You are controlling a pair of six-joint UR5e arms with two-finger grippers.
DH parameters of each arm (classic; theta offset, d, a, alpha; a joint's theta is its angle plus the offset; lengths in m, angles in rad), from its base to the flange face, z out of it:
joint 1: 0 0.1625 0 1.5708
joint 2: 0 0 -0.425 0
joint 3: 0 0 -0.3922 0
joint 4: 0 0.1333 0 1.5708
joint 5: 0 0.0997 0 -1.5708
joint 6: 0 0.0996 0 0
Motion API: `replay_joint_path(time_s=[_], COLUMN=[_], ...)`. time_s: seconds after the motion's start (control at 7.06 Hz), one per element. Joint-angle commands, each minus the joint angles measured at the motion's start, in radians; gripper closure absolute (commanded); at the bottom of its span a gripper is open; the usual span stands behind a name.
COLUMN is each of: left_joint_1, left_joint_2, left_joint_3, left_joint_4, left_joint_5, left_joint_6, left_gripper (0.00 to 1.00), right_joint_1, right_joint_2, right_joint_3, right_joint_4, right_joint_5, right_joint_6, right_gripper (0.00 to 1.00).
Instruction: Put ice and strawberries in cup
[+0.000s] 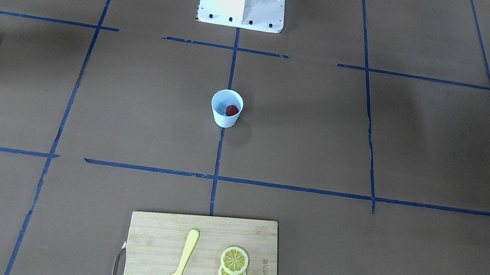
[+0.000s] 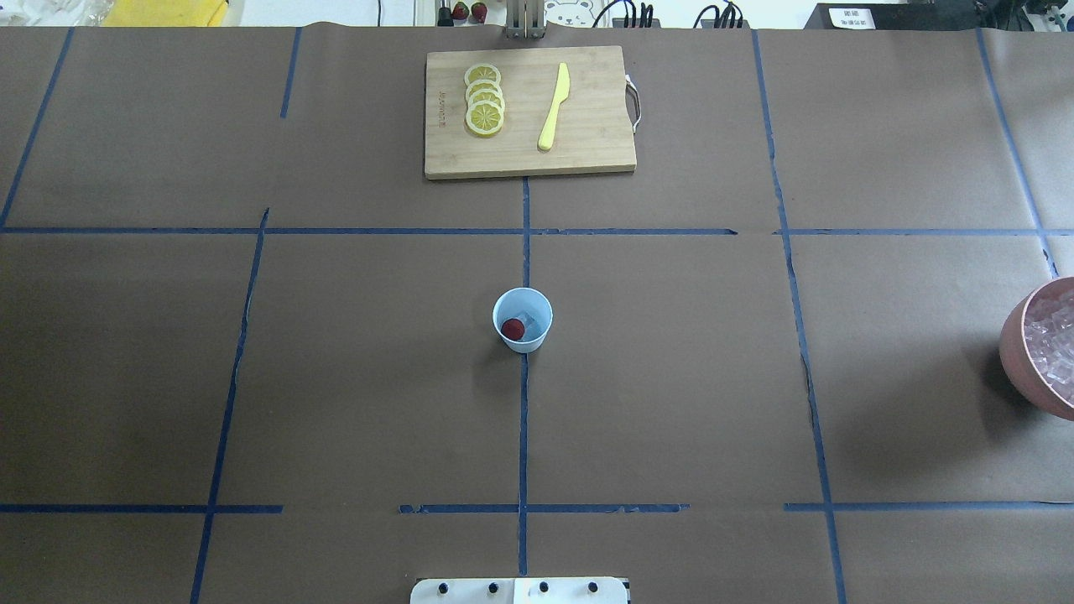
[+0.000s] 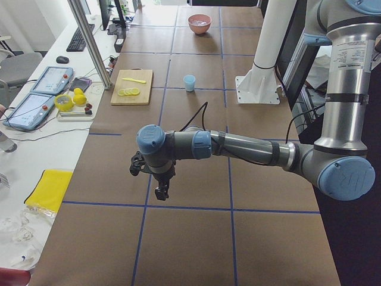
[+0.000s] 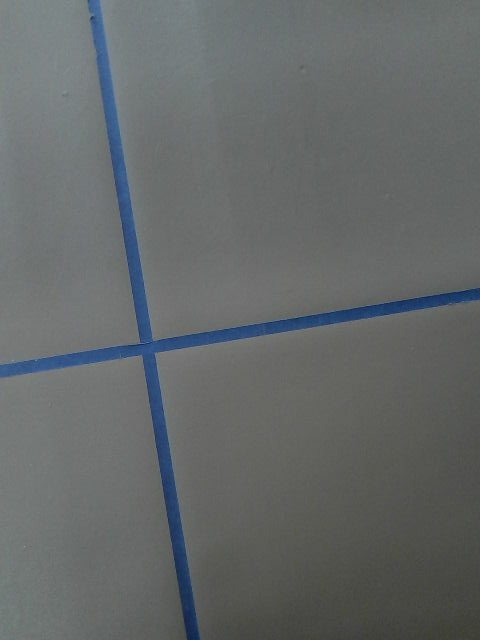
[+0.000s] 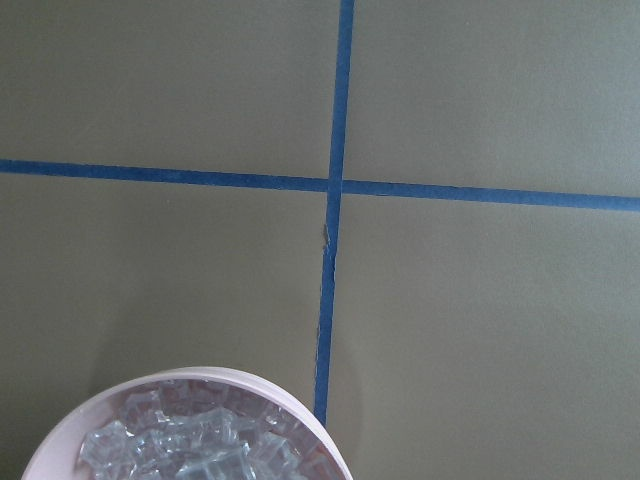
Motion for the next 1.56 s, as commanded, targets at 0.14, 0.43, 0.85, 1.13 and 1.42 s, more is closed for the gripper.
replay_joint_path(time_s=[0.14,0.43,0.85,1.13,1.42], left_joint_1=[0.000,0.000,0.003,0.008,0.009], left_joint_2=[0.002,0.008,0.008,0.007,0.008], left_joint_3=[-0.022,-0.024,-0.026,-0.027,-0.024], left_joint_4=[0.001,0.004,0.001,0.000,0.001], left_joint_5=[0.007,0.007,0.009,0.007,0.009], left_joint_6=[0.001,0.001,0.002,0.002,0.002], left_gripper=[0.00,0.00,0.00,0.00,0.00], right_joint_1=[0.000,0.000,0.000,0.000,0.000], right_joint_2=[0.000,-0.001,-0.001,0.002,0.002], right_joint_3=[0.039,0.057,0.056,0.058,0.057], right_joint_4=[0.006,0.005,0.005,0.006,0.006], right_joint_5=[0.036,0.034,0.038,0.037,0.029], right_joint_6=[-0.001,-0.003,0.010,0.011,0.010], right_gripper=[0.01,0.01,0.01,0.01,0.01])
